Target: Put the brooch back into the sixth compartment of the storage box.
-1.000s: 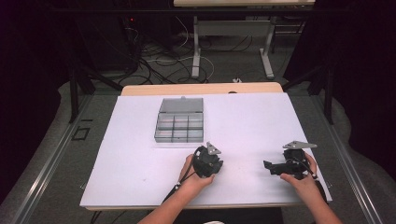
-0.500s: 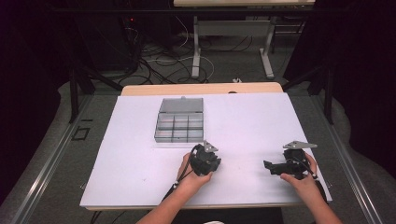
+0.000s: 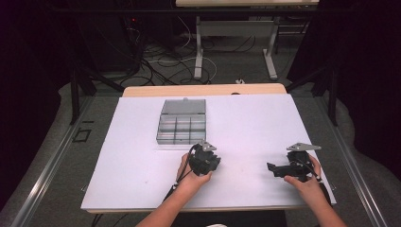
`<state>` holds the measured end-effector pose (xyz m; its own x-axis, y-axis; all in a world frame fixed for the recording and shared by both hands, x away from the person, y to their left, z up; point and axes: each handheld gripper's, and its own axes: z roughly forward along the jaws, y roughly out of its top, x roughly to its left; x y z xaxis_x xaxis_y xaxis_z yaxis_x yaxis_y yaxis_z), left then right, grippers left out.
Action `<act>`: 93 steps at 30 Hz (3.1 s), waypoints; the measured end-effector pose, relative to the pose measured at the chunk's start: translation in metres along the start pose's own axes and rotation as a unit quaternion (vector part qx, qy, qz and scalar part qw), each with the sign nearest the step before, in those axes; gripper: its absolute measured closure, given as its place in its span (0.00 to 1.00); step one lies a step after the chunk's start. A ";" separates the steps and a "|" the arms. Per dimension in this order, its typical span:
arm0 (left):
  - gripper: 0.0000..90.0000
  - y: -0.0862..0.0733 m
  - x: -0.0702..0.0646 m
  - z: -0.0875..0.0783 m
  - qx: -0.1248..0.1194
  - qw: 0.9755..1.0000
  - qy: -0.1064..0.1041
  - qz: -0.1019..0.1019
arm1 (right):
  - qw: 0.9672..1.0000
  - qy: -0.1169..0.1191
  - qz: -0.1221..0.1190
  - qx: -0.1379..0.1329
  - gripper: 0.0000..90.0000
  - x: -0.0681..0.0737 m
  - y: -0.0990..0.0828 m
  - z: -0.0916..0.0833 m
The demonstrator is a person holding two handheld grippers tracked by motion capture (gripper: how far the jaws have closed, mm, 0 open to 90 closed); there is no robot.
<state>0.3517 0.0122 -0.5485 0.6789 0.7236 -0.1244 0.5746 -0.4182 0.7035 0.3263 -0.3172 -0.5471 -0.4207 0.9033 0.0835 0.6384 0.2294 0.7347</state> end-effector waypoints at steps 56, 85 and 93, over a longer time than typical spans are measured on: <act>0.88 0.008 0.040 -0.021 -0.029 0.997 0.036 -0.057 | 1.000 0.000 0.001 0.001 0.00 0.001 -0.001 0.001; 0.88 0.034 0.048 -0.027 -0.031 0.997 0.031 -0.071 | 1.000 0.000 0.001 0.001 0.00 0.000 -0.001 0.000; 0.88 0.041 0.053 -0.029 -0.031 0.997 0.034 -0.067 | 1.000 0.000 0.001 0.001 0.00 0.000 -0.001 0.000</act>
<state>0.3976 0.0492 -0.5054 0.5640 0.8072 -0.1739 0.6278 -0.2823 0.7254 0.3262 -0.3171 -0.5477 -0.4196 0.9038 0.0844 0.6407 0.2290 0.7329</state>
